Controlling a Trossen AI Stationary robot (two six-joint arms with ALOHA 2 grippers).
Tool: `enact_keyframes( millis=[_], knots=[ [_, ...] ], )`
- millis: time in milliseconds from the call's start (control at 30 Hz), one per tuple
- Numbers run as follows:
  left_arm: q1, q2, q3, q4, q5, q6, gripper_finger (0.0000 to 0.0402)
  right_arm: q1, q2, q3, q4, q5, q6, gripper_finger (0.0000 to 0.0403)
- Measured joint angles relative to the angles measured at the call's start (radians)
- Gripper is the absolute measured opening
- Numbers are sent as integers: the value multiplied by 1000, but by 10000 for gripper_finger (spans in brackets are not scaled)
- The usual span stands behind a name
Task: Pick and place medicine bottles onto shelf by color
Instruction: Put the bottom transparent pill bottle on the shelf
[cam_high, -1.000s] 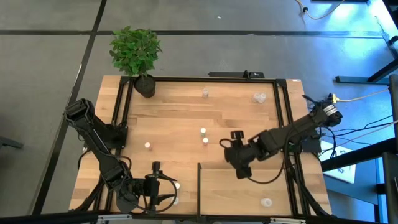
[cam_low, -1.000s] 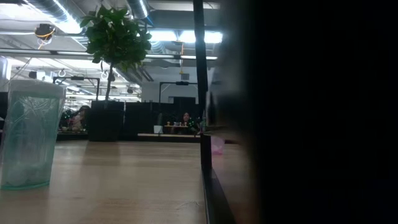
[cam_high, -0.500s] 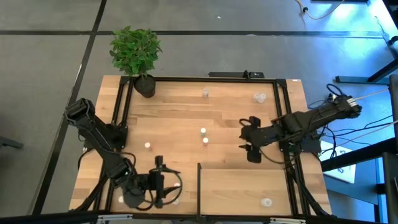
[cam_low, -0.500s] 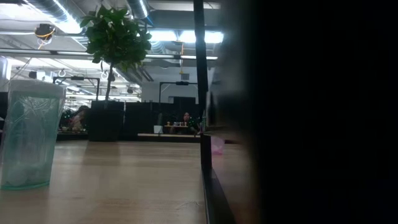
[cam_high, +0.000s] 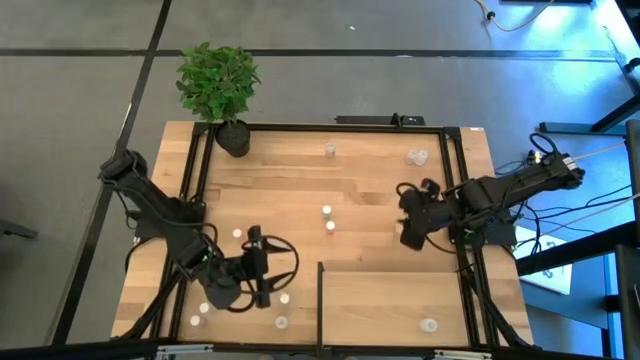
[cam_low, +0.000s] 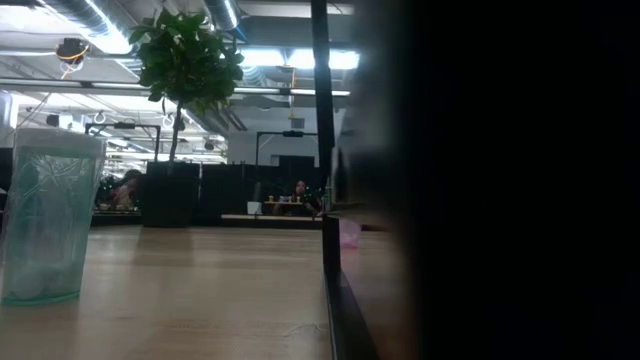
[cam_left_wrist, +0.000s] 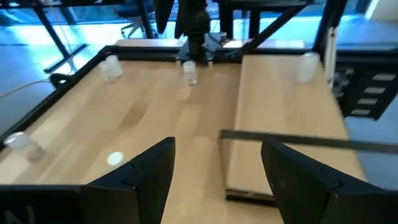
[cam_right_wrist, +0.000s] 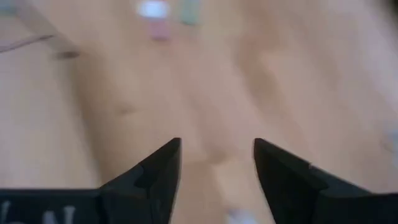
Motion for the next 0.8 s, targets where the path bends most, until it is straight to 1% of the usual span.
enact_keyframes(
  millis=[67, 167, 333, 467, 600, 800],
  knots=[
    [2, -16, 0, -26, -3, 0, 232, -16, 0, 0, -75, 5, 115, 201],
    [11, -32, 0, -54, -8, -4, 232, -36, 0, 0, -158, -30, 265, 201],
    [42, -35, 0, -81, -6, -60, 232, -75, 0, 0, -241, -66, 432, 201],
    [58, -34, 0, -114, 38, -110, 232, -118, 0, 0, -269, -125, 464, 201],
    [55, -34, 0, -118, 46, -128, 232, -148, 0, -7, -268, -128, 463, 201],
    [53, -34, 0, -119, 48, -124, 232, -162, 1, -94, -261, -177, 411, 201]
  ],
)
